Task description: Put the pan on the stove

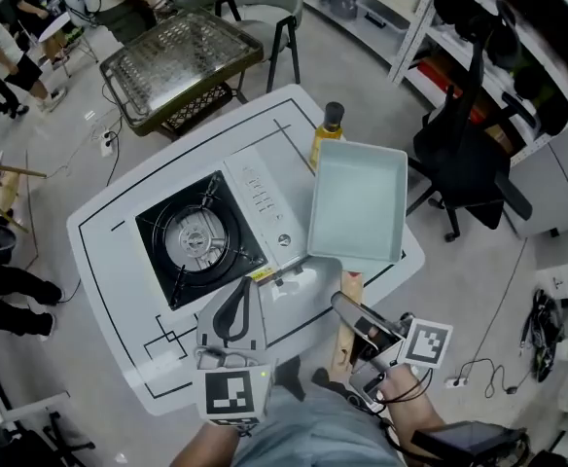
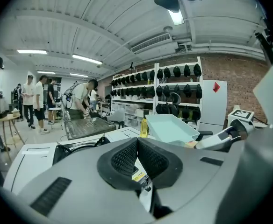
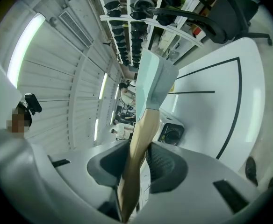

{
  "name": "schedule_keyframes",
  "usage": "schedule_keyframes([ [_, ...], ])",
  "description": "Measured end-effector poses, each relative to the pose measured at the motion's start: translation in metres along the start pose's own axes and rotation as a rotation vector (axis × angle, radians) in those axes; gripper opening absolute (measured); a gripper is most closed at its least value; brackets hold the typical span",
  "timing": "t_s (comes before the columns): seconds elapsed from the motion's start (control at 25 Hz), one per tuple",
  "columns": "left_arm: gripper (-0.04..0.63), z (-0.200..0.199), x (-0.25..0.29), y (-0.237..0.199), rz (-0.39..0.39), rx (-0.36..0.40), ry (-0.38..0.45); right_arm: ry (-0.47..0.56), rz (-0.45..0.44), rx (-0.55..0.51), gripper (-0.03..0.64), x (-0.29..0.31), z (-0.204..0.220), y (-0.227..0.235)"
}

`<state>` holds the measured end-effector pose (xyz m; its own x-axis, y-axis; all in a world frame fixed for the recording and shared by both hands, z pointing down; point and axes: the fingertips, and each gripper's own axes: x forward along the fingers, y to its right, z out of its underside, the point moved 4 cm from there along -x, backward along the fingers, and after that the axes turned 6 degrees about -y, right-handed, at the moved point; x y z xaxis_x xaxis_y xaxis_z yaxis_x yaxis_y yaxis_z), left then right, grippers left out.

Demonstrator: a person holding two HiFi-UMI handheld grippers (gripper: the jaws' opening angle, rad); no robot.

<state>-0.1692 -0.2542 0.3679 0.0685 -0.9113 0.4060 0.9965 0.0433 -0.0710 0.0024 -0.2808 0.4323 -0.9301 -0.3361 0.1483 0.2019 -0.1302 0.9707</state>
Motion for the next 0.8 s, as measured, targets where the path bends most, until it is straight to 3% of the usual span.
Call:
schedule_keyframes([
  [0.48, 0.018, 0.009, -0.057, -0.048, -0.137, -0.069, 0.043, -0.178, -0.049, -0.059, 0.133, 0.048, 0.041, -0.033],
  [0.8, 0.018, 0.019, -0.098, -0.085, -0.269, -0.114, 0.058, -0.312, -0.088, -0.083, 0.133, 0.088, 0.068, -0.048],
])
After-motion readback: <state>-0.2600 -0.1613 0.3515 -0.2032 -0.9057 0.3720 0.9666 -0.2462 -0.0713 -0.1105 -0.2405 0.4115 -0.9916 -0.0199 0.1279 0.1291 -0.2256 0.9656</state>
